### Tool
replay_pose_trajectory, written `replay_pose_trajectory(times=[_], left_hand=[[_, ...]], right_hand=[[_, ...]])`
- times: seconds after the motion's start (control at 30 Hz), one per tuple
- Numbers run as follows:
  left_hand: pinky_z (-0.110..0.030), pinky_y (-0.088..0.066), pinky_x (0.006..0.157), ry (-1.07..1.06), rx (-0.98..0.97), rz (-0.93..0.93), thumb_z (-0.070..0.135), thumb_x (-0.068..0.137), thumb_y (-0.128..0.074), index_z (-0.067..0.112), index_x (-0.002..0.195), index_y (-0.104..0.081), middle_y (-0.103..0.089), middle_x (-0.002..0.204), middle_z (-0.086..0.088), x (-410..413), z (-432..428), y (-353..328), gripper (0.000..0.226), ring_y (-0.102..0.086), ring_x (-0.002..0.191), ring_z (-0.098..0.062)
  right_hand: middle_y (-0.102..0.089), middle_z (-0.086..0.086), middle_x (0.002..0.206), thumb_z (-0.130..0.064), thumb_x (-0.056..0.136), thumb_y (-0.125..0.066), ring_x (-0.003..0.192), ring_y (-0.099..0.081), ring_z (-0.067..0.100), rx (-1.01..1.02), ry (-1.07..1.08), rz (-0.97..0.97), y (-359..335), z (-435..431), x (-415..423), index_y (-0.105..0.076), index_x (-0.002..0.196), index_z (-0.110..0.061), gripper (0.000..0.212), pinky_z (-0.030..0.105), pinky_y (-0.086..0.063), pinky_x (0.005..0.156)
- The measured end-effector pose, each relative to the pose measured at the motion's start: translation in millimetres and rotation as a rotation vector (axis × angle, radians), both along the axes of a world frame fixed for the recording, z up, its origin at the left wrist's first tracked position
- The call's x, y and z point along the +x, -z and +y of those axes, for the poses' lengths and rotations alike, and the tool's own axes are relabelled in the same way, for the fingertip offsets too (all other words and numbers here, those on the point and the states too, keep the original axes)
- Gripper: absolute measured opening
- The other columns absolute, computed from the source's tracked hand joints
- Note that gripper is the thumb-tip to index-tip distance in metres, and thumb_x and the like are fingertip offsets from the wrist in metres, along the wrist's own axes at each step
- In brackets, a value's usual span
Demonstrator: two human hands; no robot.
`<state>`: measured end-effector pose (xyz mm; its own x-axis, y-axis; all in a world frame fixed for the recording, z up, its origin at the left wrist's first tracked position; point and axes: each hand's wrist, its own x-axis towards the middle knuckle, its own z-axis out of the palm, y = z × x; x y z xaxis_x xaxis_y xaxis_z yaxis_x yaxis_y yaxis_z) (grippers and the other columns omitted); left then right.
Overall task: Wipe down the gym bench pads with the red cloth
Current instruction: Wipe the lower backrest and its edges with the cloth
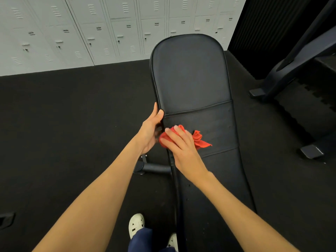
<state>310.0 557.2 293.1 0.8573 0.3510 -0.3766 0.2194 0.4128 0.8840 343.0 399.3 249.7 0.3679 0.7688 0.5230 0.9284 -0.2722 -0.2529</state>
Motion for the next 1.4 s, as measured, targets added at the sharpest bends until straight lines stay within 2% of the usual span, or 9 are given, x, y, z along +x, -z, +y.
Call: replay_pose_trajectory(times=[0.23, 0.37, 0.47, 0.6, 0.73, 0.87, 1.0, 1.23, 1.4], left_hand=[[-0.045, -0.042, 0.107, -0.009, 0.007, 0.032, 0.048, 0.103, -0.045, 0.058, 0.151, -0.015, -0.042, 0.154, 0.002, 1, -5, 1, 0.057, -0.047, 0.135, -0.024], [-0.04, -0.046, 0.101, -0.01, 0.012, 0.031, 0.049, 0.103, -0.045, 0.059, 0.15, -0.015, -0.044, 0.152, 0.005, 1, -4, 2, 0.057, -0.049, 0.133, -0.021], [-0.047, -0.042, 0.109, 0.001, 0.018, 0.032, 0.05, 0.103, -0.045, 0.058, 0.151, -0.013, -0.041, 0.155, 0.006, 1, -3, 4, 0.058, -0.047, 0.135, -0.022], [-0.042, -0.047, 0.104, -0.021, 0.035, 0.034, 0.053, 0.101, -0.047, 0.061, 0.149, -0.016, -0.051, 0.146, 0.012, 2, -4, 7, 0.057, -0.053, 0.129, -0.018], [-0.038, -0.051, 0.096, -0.027, 0.07, 0.037, 0.057, 0.099, -0.048, 0.062, 0.147, -0.026, -0.068, 0.127, 0.015, 3, -5, 11, 0.053, -0.063, 0.117, -0.014], [-0.05, -0.042, 0.109, -0.035, 0.04, 0.03, 0.055, 0.099, -0.048, 0.057, 0.15, -0.024, -0.052, 0.147, 0.006, 4, -4, 10, 0.056, -0.057, 0.126, -0.022], [-0.048, -0.043, 0.108, -0.043, 0.02, 0.041, 0.053, 0.101, -0.047, 0.062, 0.148, -0.021, -0.053, 0.145, 0.008, 3, 0, 9, 0.054, -0.058, 0.125, -0.02], [-0.042, -0.049, 0.099, -0.045, -0.001, 0.054, 0.049, 0.102, -0.046, 0.057, 0.151, -0.016, -0.051, 0.142, 0.006, 4, -3, 6, 0.058, -0.055, 0.125, -0.021], [-0.039, -0.052, 0.095, -0.07, 0.025, 0.055, 0.051, 0.102, -0.046, 0.058, 0.15, -0.017, -0.057, 0.136, 0.012, 5, -6, 5, 0.056, -0.058, 0.121, -0.018]], right_hand=[[-0.053, 0.009, 0.139, 0.018, 0.049, -0.074, 0.133, -0.043, 0.036, -0.339, -0.208, -0.136, 8, -59, 9, -0.066, 0.121, -0.013, 0.078, 0.052, -0.033, 0.109], [-0.054, 0.02, 0.134, 0.03, 0.063, -0.057, 0.128, -0.043, 0.043, -0.049, 0.01, -0.019, -31, -48, 50, -0.065, 0.12, -0.002, 0.067, 0.053, -0.033, 0.109], [-0.045, 0.017, 0.143, 0.006, 0.092, -0.052, 0.136, -0.035, 0.038, 0.211, 0.261, 0.169, -58, -26, 79, -0.055, 0.132, -0.002, 0.041, 0.05, -0.029, 0.113], [-0.037, 0.021, 0.148, -0.004, 0.094, -0.053, 0.141, -0.024, 0.041, 0.258, 0.489, 0.316, -50, 10, 59, -0.045, 0.137, 0.004, 0.044, 0.048, -0.019, 0.117], [-0.043, 0.02, 0.144, 0.008, 0.085, -0.054, 0.136, -0.034, 0.04, 0.248, 0.437, 0.245, -27, 36, 8, -0.052, 0.133, -0.001, 0.049, 0.052, -0.029, 0.11], [-0.048, 0.008, 0.143, 0.0, 0.08, -0.05, 0.134, -0.041, 0.027, 0.019, 0.238, 0.065, -10, 15, -13, -0.058, 0.132, -0.016, 0.055, 0.037, -0.034, 0.102], [-0.052, 0.004, 0.14, -0.006, 0.072, -0.046, 0.124, -0.051, 0.024, -0.159, 0.105, -0.139, -25, -19, 32, -0.064, 0.124, -0.022, 0.058, 0.038, -0.037, 0.087], [-0.049, 0.003, 0.138, 0.002, 0.081, -0.047, 0.12, -0.04, 0.031, 0.322, 0.7, 0.421, -39, -41, 89, -0.053, 0.127, -0.017, 0.051, 0.041, -0.028, 0.092], [-0.051, 0.006, 0.135, -0.011, 0.09, -0.059, 0.11, -0.044, 0.037, 0.314, 0.679, 0.354, -49, 9, 68, -0.063, 0.122, -0.017, 0.033, 0.04, -0.03, 0.082]])
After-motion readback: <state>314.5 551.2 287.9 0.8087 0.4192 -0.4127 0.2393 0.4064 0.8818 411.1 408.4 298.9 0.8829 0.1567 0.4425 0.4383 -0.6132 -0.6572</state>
